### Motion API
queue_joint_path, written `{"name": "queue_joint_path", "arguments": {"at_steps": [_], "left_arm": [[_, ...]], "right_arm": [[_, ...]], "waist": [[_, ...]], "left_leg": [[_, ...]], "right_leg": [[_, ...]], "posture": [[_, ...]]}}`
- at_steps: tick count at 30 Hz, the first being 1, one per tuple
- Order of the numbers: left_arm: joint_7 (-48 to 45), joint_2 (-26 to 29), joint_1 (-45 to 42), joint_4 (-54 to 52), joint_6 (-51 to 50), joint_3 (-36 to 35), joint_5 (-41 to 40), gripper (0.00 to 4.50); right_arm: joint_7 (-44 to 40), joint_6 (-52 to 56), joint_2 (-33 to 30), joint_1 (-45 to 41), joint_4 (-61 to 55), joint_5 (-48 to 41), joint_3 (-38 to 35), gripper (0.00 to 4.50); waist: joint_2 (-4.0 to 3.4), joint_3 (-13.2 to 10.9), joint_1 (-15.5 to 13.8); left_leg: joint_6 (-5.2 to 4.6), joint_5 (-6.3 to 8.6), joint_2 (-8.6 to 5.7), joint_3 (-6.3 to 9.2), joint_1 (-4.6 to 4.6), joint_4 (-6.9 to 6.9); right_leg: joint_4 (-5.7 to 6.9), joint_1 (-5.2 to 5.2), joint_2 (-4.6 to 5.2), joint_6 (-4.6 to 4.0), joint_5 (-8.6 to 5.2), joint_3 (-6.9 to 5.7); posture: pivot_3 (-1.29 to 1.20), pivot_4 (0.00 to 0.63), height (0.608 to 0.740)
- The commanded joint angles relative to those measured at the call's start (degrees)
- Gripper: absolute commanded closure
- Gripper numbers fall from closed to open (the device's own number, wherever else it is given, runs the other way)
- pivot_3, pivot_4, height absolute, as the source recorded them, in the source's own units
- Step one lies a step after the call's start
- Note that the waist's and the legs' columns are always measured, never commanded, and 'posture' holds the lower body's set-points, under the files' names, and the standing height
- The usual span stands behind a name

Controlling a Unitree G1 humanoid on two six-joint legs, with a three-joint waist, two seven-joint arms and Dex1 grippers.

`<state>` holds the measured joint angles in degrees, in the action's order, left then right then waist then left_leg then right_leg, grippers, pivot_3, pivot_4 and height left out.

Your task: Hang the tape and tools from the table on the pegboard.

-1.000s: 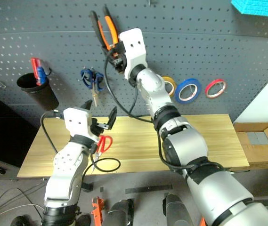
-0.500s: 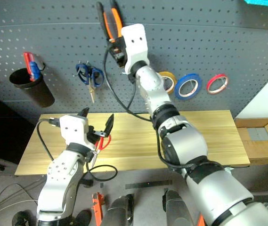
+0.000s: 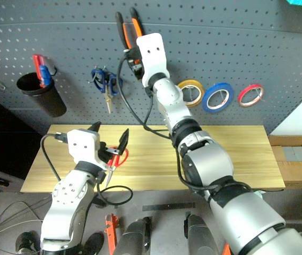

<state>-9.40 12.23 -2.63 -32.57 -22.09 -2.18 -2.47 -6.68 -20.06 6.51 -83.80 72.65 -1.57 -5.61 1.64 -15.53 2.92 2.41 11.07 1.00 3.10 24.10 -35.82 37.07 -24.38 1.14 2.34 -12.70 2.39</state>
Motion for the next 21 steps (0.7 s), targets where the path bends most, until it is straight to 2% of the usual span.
{"name": "queue_joint_path", "arguments": {"at_steps": [1,12,20,21], "left_arm": [[0.2,-0.1,0.3,-3.1,0.3,0.5,0.2,0.17],[-0.1,0.1,-0.3,-2.7,0.1,0.4,0.0,0.17],[-0.3,0.3,0.1,-2.7,0.1,0.1,-0.2,0.17],[-0.3,0.3,0.2,-2.7,0.1,0.0,-0.2,0.17]], "right_arm": [[1.9,-2.0,-1.3,-1.9,-1.7,-0.5,-1.3,2.31],[2.1,-1.9,-1.5,0.6,-2.0,1.0,-0.1,2.31],[-2.9,-0.4,0.1,4.9,-4.6,-0.7,-0.2,2.31],[-3.0,-0.8,0.3,5.4,-5.1,-0.5,0.2,1.58]], "waist": [[0.00,0.0,0.0],[0.03,-0.2,0.0],[0.06,-0.5,0.2],[0.05,-0.5,0.2]], "left_leg": [[0.00,0.00,0.00,0.00,0.01,0.00],[0.00,0.00,0.00,0.00,0.01,-0.01],[0.00,0.00,0.01,-0.01,0.03,0.02],[0.00,0.00,0.02,-0.01,0.03,0.03]], "right_leg": [[0.00,0.00,0.00,0.00,0.00,0.00],[-0.01,0.00,0.00,-0.03,-0.03,0.00],[-0.01,-0.03,0.00,0.03,0.02,0.01],[-0.02,-0.03,0.00,0.09,0.05,0.00]], "posture": [[0.01,0.276,0.740],[0.00,0.277,0.740],[0.00,0.282,0.740],[0.00,0.283,0.740]]}}
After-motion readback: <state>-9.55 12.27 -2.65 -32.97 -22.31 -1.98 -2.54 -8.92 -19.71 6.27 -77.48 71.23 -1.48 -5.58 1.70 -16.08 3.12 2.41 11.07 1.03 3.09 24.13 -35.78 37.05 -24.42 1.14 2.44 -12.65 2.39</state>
